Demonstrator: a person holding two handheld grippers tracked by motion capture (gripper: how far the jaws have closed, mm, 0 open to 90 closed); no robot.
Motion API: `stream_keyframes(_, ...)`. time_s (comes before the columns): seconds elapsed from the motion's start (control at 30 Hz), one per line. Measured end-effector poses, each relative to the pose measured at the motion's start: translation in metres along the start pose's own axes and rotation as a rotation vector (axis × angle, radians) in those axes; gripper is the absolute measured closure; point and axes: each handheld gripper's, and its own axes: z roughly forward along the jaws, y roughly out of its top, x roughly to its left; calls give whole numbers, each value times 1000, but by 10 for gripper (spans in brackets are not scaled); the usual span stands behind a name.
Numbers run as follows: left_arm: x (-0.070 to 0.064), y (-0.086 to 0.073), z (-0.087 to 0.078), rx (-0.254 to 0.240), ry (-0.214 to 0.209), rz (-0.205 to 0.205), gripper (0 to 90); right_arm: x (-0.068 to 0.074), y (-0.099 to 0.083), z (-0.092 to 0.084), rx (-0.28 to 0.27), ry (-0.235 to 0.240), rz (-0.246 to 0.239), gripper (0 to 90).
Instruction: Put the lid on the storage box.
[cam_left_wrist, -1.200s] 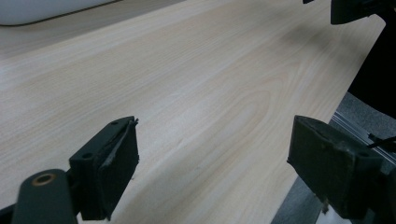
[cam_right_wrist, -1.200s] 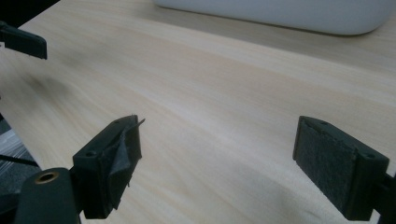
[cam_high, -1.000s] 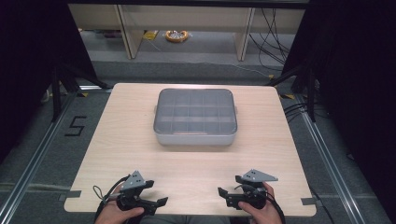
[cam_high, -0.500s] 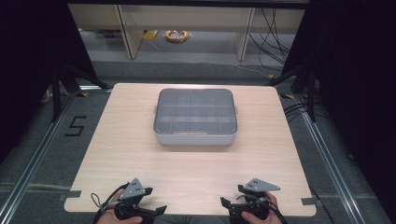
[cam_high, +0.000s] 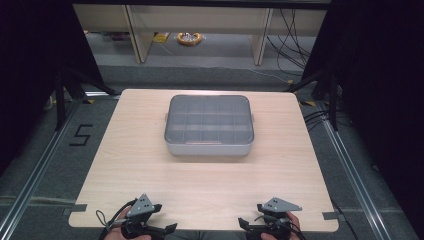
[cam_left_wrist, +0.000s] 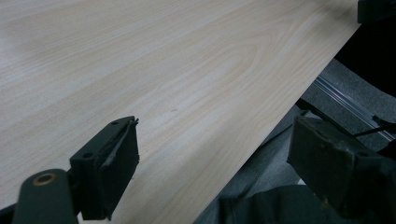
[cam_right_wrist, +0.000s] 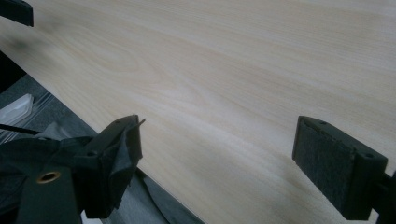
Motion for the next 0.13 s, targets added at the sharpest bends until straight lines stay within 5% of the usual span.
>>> stream_keyframes(0.13, 0, 0, 0, 4, 2, -4, 157, -1, 0, -1, 7, -25, 5, 168)
